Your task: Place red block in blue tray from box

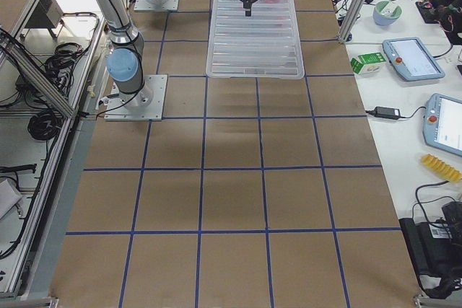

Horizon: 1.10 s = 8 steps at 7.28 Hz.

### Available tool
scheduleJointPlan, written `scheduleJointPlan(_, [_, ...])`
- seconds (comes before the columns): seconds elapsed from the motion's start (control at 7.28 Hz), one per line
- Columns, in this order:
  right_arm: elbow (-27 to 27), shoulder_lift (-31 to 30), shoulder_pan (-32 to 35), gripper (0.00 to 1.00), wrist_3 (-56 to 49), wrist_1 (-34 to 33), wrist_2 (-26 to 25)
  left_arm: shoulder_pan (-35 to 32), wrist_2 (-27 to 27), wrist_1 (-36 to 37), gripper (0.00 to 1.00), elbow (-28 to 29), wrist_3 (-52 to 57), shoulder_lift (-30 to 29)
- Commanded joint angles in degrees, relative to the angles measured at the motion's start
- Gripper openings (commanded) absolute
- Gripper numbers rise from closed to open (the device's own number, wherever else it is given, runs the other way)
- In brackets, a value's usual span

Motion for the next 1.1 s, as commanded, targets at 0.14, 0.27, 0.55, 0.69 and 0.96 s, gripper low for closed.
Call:
scheduleJointPlan(0.14, [0.48,-0.02,-0.15,1.0,-0.89,0.28,2.38,0.07,-0.35,3.32,1.0,-2.32,-3.2,-3.02])
scheduleJointPlan(0.27, [0.74,-0.02,-0.15,1.0,-0.89,0.19,2.38,0.07,-0.35,4.88,1.0,-3.19,-3.56,-3.82])
scheduleJointPlan(0.55, [0.74,-0.02,-0.15,1.0,-0.97,0.19,2.38,0.07,-0.26,7.36,1.0,-4.34,-3.83,-4.88])
scheduleJointPlan(0.69, [0.74,-0.02,-0.15,1.0,-0.89,0.19,2.38,0.07,-0.27,8.32,1.0,-4.34,-4.7,-5.49])
scheduleJointPlan(0.96, [0.74,-0.02,-0.15,1.0,-0.89,0.19,2.38,-0.01,-0.18,9.11,1.0,-4.43,-5.06,-6.63])
